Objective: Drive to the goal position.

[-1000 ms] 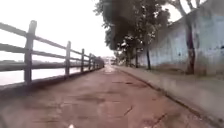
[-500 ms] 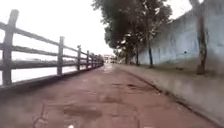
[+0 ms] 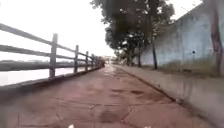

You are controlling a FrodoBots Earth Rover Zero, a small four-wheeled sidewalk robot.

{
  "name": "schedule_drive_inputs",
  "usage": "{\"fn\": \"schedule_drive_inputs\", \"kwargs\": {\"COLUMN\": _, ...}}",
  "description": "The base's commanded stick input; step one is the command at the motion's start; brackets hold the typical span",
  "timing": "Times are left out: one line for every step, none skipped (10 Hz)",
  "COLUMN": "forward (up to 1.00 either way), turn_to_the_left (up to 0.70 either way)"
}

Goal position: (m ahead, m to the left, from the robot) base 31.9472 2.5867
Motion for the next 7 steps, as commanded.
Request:
{"fn": "schedule_drive_inputs", "kwargs": {"forward": 1.0, "turn_to_the_left": 0.11}}
{"fn": "schedule_drive_inputs", "kwargs": {"forward": 1.0, "turn_to_the_left": 0.11}}
{"fn": "schedule_drive_inputs", "kwargs": {"forward": 1.0, "turn_to_the_left": 0.11}}
{"fn": "schedule_drive_inputs", "kwargs": {"forward": 1.0, "turn_to_the_left": 0.11}}
{"fn": "schedule_drive_inputs", "kwargs": {"forward": 1.0, "turn_to_the_left": 0.11}}
{"fn": "schedule_drive_inputs", "kwargs": {"forward": 1.0, "turn_to_the_left": 0.11}}
{"fn": "schedule_drive_inputs", "kwargs": {"forward": 1.0, "turn_to_the_left": 0.11}}
